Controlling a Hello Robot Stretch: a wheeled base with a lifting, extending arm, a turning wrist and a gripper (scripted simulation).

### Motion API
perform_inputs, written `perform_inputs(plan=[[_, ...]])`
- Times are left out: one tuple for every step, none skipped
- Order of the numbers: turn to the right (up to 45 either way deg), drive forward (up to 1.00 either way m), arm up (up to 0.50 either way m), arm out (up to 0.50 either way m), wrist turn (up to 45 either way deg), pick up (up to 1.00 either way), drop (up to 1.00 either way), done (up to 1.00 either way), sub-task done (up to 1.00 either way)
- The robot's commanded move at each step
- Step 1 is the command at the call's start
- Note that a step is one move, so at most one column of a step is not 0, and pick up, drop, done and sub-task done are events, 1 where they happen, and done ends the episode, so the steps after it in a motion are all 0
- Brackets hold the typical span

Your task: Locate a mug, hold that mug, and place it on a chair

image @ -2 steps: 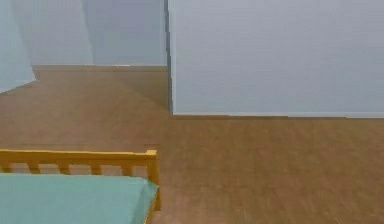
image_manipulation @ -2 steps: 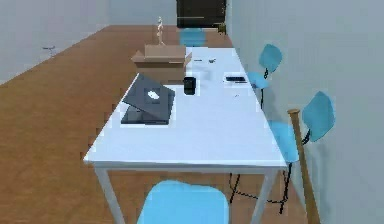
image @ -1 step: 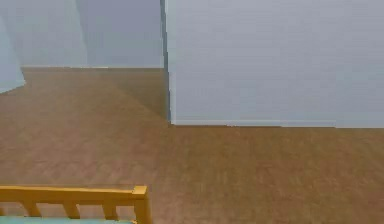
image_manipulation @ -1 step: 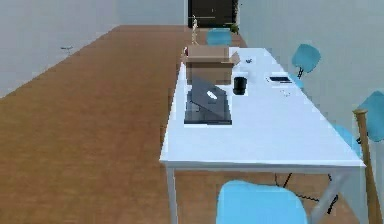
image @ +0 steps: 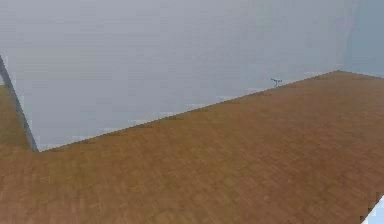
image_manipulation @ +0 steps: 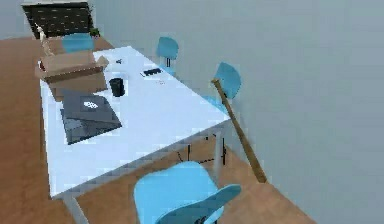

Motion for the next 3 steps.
perform_inputs(plan=[[0.0, 0.15, 0.0, 0.0, 0.0, 0.0, 0.0, 0.0, 0.0], [18.0, 0.0, 0.0, 0.0, 0.0, 0.0, 0.0, 0.0, 0.0], [0.0, 0.5, 0.0, 0.0, 0.0, 0.0, 0.0, 0.0, 0.0]])
